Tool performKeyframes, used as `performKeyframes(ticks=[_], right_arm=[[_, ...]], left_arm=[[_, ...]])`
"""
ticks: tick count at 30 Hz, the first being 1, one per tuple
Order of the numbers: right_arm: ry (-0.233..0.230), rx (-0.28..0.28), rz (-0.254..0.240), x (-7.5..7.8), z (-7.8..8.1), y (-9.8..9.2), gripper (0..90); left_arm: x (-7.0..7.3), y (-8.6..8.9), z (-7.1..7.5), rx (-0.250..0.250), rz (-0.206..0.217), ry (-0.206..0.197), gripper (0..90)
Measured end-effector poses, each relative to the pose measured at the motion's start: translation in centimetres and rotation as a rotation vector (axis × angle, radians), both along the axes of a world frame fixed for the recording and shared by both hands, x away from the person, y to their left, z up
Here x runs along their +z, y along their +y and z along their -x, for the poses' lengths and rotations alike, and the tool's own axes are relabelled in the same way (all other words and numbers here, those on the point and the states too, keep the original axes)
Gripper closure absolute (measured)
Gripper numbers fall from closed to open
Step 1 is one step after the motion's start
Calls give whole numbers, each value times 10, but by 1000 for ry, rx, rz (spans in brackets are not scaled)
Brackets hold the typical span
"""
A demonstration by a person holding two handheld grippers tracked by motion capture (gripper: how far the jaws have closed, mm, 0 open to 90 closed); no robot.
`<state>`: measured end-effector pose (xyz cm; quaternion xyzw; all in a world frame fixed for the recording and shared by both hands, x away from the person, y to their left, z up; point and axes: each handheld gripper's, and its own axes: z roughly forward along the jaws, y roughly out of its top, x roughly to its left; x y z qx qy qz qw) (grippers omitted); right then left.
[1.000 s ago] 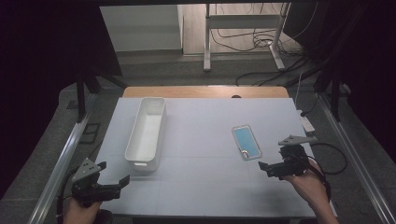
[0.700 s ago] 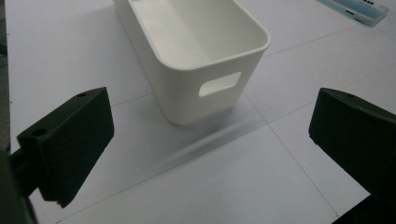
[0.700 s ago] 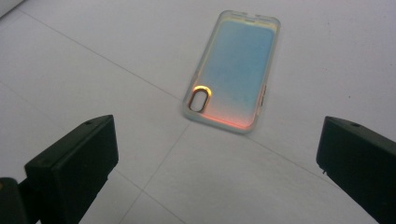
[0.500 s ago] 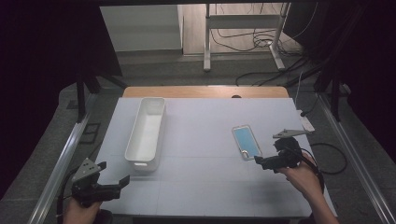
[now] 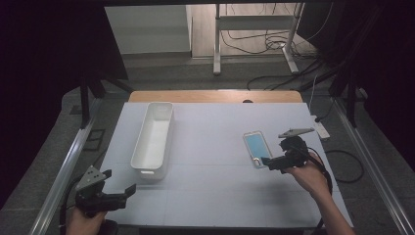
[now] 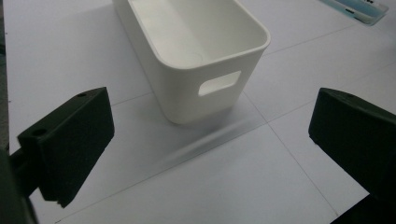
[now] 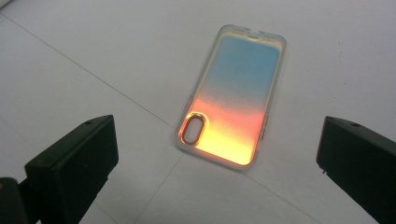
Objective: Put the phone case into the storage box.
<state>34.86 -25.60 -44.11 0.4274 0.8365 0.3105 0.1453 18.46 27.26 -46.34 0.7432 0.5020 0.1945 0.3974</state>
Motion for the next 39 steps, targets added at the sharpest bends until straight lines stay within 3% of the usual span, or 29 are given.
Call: performKeyframes(ticks=[10,22,39], right_arm=[[1,-14,-17,1,-15,4,0],[-7,-13,12,-1,-33,12,0],[28,2,24,-5,-64,34,0]], left_arm=[[0,-1,0,-10,-6,-1,10],[0,-1,0,-13,-6,3,9],[0,-1,-1,-5,-5,4,13]])
